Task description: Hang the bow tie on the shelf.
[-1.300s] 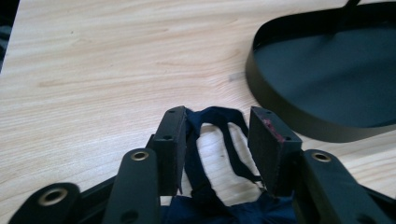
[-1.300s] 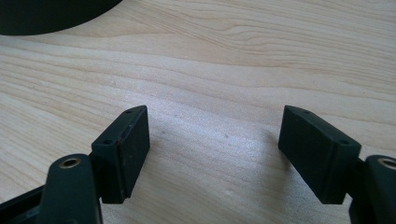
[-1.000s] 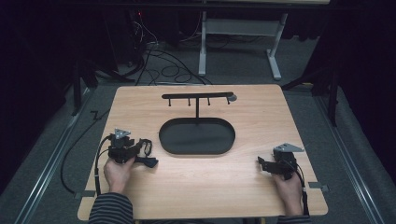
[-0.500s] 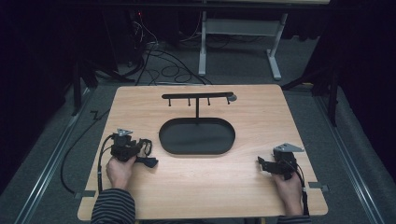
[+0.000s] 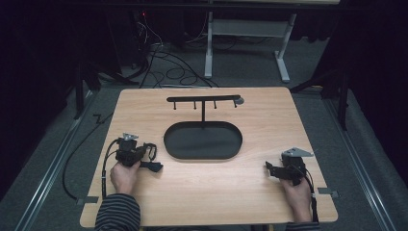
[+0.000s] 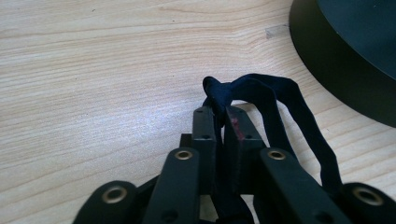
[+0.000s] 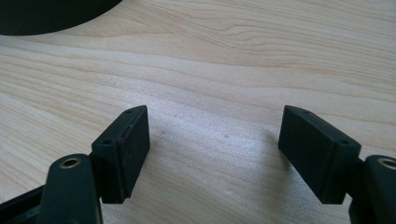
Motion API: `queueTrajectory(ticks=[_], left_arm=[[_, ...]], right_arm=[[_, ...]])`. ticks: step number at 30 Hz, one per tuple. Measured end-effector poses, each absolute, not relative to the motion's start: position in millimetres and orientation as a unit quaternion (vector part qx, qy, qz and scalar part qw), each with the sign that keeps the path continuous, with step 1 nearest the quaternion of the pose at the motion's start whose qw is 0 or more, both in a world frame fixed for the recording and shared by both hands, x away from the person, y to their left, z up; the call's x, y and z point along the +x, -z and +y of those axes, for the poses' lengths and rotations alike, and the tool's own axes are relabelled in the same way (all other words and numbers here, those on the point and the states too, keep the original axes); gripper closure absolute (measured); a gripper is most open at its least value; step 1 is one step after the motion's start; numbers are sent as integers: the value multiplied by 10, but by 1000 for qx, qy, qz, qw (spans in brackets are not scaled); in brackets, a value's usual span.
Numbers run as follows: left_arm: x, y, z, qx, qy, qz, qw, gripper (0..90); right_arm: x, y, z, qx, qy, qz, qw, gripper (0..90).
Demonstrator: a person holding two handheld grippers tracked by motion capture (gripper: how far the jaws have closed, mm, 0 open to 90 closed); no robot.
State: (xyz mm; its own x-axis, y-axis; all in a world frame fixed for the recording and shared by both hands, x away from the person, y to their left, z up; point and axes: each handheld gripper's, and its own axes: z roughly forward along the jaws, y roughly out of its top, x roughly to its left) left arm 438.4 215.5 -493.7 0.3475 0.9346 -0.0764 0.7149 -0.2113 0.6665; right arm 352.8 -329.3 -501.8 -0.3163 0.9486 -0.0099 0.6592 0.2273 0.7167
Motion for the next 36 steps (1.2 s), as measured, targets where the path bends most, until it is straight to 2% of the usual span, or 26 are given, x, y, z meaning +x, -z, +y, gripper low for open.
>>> queueTrajectory(ticks=[7, 25, 36], left_arm=[[4373, 4922, 2150, 759, -176, 541, 316, 866], [4178, 4660, 2126, 759, -206, 510, 349, 874], [4061, 4354, 1989, 765, -231, 472, 374, 874]], right_arm=[[3529, 5018, -3293, 537, -313, 748, 231, 261], [3529, 5017, -3293, 537, -313, 749, 231, 261], [3529, 5018, -3295, 536, -313, 749, 231, 261]])
